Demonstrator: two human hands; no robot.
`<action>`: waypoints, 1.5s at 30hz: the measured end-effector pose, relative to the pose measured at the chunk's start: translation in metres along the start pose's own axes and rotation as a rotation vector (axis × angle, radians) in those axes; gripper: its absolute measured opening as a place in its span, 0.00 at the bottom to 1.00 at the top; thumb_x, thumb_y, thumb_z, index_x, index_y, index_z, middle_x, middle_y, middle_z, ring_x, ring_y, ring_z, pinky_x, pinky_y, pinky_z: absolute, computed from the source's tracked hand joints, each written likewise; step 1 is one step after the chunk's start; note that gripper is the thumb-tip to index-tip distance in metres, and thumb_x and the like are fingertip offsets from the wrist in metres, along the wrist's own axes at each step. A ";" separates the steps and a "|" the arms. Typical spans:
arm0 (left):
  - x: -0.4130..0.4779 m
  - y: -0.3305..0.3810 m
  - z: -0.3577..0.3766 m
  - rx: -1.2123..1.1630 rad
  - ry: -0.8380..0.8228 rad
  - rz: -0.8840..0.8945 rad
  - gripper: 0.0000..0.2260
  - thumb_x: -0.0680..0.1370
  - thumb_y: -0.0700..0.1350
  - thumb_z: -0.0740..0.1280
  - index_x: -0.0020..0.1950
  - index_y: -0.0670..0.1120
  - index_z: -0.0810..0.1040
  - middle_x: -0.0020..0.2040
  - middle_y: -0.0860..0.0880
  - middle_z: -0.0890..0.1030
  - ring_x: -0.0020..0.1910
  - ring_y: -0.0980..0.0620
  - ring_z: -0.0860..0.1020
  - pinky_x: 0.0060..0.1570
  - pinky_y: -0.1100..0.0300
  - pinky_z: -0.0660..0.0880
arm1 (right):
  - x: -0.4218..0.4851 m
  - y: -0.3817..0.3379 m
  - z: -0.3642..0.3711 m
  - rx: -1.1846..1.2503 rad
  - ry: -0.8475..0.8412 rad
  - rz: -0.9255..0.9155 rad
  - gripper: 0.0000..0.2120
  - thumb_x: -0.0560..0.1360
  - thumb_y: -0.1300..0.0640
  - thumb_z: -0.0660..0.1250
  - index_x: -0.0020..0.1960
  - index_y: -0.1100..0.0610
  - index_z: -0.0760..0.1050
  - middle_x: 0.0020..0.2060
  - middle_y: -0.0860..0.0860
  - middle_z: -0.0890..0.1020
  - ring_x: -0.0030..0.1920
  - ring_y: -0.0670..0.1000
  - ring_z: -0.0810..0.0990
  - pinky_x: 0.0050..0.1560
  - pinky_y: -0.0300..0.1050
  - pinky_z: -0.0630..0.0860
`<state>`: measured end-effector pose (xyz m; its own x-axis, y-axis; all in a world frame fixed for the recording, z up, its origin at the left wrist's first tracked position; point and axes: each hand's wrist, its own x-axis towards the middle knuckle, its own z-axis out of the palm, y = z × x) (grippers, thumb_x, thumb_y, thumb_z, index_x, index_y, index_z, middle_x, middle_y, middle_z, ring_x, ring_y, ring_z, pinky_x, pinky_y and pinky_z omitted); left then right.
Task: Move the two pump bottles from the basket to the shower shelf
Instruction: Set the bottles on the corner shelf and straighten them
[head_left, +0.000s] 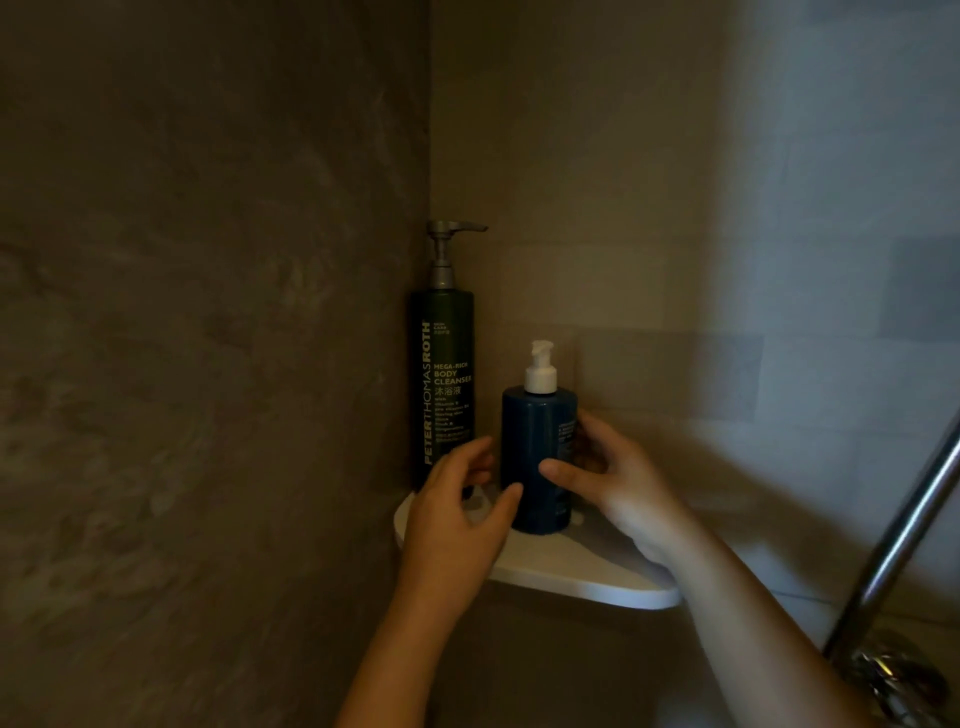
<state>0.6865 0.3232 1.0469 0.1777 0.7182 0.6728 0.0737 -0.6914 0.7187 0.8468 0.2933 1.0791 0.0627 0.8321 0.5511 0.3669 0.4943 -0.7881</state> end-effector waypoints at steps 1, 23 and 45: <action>0.000 -0.002 0.000 -0.001 0.000 -0.004 0.20 0.71 0.42 0.69 0.61 0.55 0.69 0.58 0.50 0.76 0.55 0.57 0.74 0.53 0.62 0.73 | 0.001 -0.001 0.001 -0.028 -0.008 -0.004 0.20 0.61 0.47 0.72 0.50 0.35 0.72 0.46 0.39 0.82 0.50 0.37 0.78 0.44 0.33 0.76; -0.004 -0.014 -0.029 -0.101 0.160 -0.049 0.16 0.72 0.37 0.67 0.56 0.52 0.73 0.49 0.57 0.77 0.51 0.59 0.76 0.50 0.59 0.74 | 0.029 -0.002 0.020 -0.268 0.047 0.031 0.28 0.66 0.57 0.73 0.62 0.51 0.64 0.42 0.36 0.71 0.41 0.36 0.72 0.36 0.30 0.68; -0.005 -0.015 -0.032 -0.131 0.153 -0.036 0.19 0.73 0.37 0.66 0.50 0.61 0.72 0.49 0.54 0.78 0.49 0.58 0.77 0.49 0.58 0.74 | 0.032 -0.014 0.034 -0.495 0.274 -0.046 0.26 0.60 0.43 0.74 0.48 0.49 0.62 0.46 0.49 0.72 0.42 0.47 0.72 0.32 0.37 0.67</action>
<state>0.6532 0.3323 1.0388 0.0254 0.7525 0.6582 -0.0525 -0.6565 0.7525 0.8119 0.3220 1.0984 0.2504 0.6841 0.6850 0.7625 0.2967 -0.5750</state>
